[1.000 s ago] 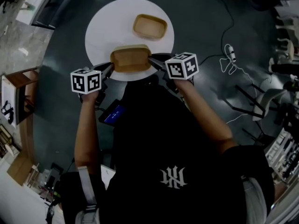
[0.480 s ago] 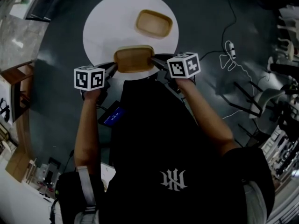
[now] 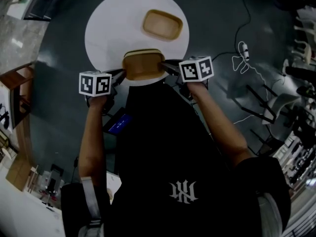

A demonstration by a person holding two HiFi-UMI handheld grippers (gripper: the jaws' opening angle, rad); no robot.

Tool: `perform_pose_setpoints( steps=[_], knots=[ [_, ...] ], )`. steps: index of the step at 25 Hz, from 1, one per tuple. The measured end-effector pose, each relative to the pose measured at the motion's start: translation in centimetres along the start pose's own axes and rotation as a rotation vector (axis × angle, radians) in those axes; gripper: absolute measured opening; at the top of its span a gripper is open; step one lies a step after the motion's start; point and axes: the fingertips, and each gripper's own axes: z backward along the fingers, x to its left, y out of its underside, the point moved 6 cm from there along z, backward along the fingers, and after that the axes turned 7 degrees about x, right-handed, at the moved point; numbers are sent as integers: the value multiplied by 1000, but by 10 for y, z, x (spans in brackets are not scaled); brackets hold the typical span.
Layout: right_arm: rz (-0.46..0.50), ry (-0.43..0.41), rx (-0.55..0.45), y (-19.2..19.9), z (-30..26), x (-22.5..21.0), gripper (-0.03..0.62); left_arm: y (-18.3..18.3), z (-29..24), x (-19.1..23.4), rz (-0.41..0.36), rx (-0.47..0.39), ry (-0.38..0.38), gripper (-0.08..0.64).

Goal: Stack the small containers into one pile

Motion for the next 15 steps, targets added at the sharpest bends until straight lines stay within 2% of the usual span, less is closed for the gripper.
perform_pose_setpoints(
  steps=[15],
  knots=[
    [-35,-14,31,2,-14,-9,72,-2,-5,13,55,41,17,20]
  ],
)
